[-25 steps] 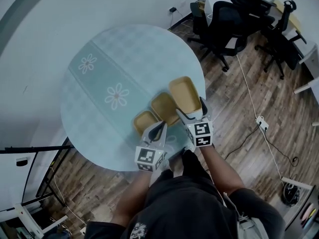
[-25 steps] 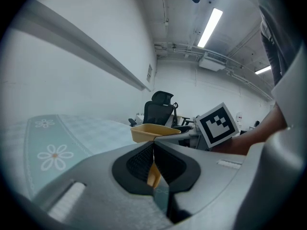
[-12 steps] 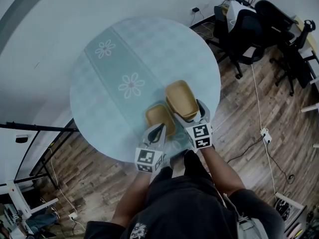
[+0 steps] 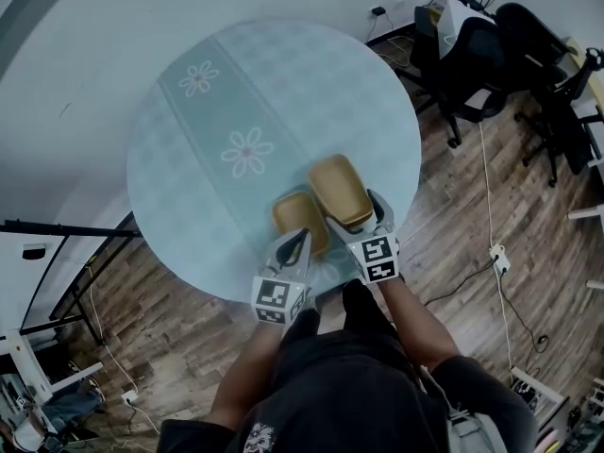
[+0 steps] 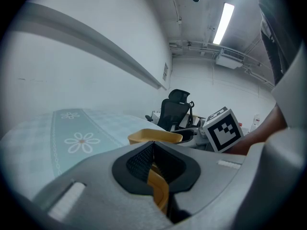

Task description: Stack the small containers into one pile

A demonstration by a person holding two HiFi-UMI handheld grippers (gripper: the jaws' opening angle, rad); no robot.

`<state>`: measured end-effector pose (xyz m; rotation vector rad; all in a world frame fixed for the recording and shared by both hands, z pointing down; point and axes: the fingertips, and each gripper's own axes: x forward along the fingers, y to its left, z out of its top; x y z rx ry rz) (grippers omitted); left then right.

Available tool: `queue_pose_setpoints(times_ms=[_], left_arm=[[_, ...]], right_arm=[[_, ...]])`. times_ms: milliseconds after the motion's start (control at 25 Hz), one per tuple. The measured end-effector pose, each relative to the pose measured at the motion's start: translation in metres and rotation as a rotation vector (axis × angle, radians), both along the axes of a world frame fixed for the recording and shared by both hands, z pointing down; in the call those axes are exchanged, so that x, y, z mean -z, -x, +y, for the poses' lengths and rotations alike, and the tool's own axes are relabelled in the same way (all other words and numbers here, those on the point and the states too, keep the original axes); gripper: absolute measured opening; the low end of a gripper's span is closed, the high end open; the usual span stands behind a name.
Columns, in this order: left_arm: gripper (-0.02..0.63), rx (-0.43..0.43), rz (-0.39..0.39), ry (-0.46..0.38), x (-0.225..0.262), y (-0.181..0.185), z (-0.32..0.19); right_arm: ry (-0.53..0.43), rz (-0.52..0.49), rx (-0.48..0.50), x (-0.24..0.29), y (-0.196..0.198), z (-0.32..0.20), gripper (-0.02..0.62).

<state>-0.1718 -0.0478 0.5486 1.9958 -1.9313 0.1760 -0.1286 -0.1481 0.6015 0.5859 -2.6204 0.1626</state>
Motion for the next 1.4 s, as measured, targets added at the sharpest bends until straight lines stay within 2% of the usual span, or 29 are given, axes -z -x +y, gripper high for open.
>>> queue_pose_setpoints(times_ms=[400, 600, 960, 1160, 1400], left_arm=[[0.006, -0.030, 0.026, -0.003, -0.012, -0.011, -0.010], [0.006, -0.051, 0.032, -0.007, -0.011, -0.015, -0.011], [0.006, -0.071, 0.042, 0.002, -0.015, -0.014, -0.010], [0.006, -0.072, 0.040, 0.001, -0.013, -0.012, -0.012], [0.006, -0.061, 0.026, -0.012, -0.003, -0.003, -0.008]], right_arm=[[0.043, 0.027, 0.022, -0.029, -0.007, -0.001, 0.471], [0.089, 0.065, 0.037, -0.043, -0.008, 0.003, 0.514], [0.123, 0.042, 0.049, -0.026, -0.016, 0.008, 0.534], [0.100, 0.037, 0.031, -0.017, -0.020, 0.009, 0.534], [0.018, 0.023, 0.067, 0.016, -0.007, 0.016, 0.520]])
